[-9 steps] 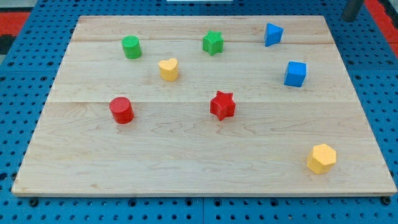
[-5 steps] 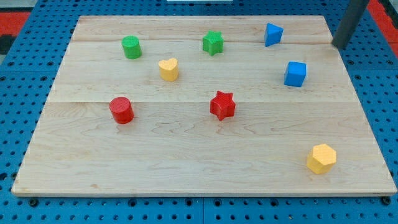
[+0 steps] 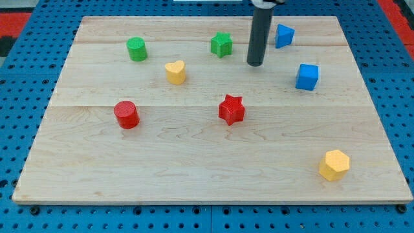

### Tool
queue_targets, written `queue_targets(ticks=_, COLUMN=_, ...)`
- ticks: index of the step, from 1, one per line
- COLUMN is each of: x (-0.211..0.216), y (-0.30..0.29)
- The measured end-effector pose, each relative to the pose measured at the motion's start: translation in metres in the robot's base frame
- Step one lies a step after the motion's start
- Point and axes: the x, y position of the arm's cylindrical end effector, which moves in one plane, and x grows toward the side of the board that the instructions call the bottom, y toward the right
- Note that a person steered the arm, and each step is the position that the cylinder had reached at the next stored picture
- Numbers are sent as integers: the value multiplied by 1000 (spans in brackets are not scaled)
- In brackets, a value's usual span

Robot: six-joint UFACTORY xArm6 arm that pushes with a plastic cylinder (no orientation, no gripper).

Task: Move the green star right to the yellow heart

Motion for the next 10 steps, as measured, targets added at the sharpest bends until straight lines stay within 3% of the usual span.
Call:
queue_targets(ticks=2, x=-23, y=-6)
queue_targets(ticks=5, x=-95, y=-19)
queue_targets(ticks=7, x=-65, y=-105)
queue_targets(ticks=9, x=-76, y=-60)
queue_targets(ticks=10, x=-63, y=-86)
